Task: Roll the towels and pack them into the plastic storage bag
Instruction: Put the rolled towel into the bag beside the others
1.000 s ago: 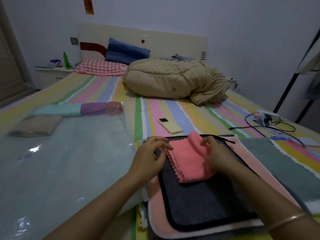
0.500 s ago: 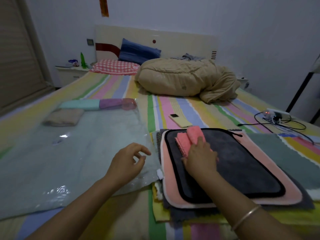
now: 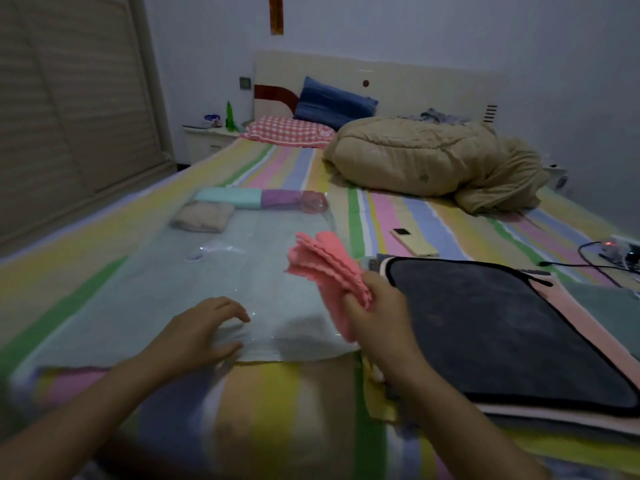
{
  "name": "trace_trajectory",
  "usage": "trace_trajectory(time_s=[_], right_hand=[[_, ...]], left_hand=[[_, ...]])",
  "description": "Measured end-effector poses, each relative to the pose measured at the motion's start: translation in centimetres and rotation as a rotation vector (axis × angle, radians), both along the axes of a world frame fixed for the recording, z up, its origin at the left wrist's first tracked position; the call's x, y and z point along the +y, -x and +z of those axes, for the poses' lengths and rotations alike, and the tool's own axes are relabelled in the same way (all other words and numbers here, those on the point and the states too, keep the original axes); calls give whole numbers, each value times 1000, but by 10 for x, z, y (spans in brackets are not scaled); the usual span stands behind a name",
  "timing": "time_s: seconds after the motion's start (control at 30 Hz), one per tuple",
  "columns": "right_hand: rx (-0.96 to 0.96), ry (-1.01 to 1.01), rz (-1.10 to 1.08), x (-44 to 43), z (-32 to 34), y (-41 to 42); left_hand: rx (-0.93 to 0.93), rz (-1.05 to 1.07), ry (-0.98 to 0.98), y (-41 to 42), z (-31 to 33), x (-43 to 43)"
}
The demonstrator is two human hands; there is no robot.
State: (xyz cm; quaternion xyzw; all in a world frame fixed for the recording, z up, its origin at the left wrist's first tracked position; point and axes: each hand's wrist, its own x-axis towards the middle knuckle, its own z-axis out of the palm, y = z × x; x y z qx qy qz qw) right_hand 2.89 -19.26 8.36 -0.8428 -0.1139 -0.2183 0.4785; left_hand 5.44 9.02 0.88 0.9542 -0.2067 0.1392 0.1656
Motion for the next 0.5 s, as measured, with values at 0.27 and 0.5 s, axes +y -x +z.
trace_trajectory(time_s=[0.27, 0.5], right_hand=[[-481, 724, 386, 59, -68, 14], [-56, 461, 281, 92, -52, -5]], left_hand=[[56, 211, 405, -2, 33, 33], [129, 132, 638, -13, 77, 35]])
